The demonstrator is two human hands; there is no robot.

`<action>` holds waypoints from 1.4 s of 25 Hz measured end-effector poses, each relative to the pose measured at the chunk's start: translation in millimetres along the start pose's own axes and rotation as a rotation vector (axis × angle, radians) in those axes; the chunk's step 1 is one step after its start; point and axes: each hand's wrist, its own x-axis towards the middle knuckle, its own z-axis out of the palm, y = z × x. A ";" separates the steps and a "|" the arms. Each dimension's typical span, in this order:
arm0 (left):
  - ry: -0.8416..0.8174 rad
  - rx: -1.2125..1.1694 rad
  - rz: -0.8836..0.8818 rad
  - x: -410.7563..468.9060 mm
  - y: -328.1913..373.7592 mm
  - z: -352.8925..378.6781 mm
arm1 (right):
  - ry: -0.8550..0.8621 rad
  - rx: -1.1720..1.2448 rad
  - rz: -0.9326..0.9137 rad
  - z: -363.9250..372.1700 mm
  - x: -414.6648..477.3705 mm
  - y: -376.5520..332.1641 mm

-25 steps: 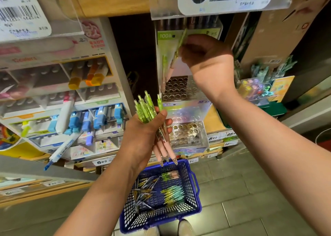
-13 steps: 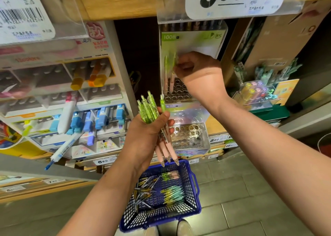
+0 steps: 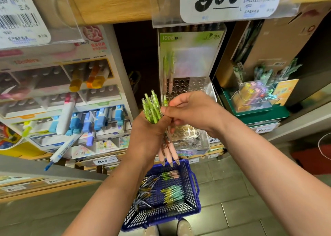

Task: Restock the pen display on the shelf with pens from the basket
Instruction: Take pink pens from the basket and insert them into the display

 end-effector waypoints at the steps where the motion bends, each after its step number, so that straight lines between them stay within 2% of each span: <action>1: 0.008 0.002 -0.008 -0.9 -1.5 2.5 | 0.017 0.014 0.018 2.3 0.3 1.9; 4: -0.033 -0.049 -0.079 -4.7 -5.8 7.8 | 0.112 -0.065 0.001 8.0 1.1 8.6; 8: -0.048 -0.239 -0.210 -0.6 -5.0 1.2 | 0.215 -0.107 -0.098 -2.8 -0.4 8.9; 9: -0.025 -0.282 -0.239 1.4 -3.9 -1.4 | 0.261 -0.094 -0.122 -9.8 -0.3 4.9; 12: 0.018 -0.351 -0.273 3.6 -1.4 -5.3 | 0.429 0.152 -0.180 -35.1 5.6 -12.5; 16: -0.010 -0.364 -0.304 2.6 -0.4 -6.9 | 0.632 0.158 -0.463 -60.3 18.8 -29.3; 19: -0.047 -0.369 -0.346 3.4 -1.0 -7.8 | 0.666 -0.024 -0.522 -60.8 34.4 -31.2; 24: -0.030 -0.314 -0.318 3.5 -2.0 -8.2 | 0.630 -0.225 -0.541 -49.6 50.7 -26.1; 29: -0.029 -0.271 -0.302 2.1 1.4 -9.6 | 0.597 -0.422 -0.484 -35.0 54.6 -15.3; 35: -0.015 -0.266 -0.308 0.0 2.4 -9.0 | 0.586 -0.442 -0.424 -33.5 55.9 -11.8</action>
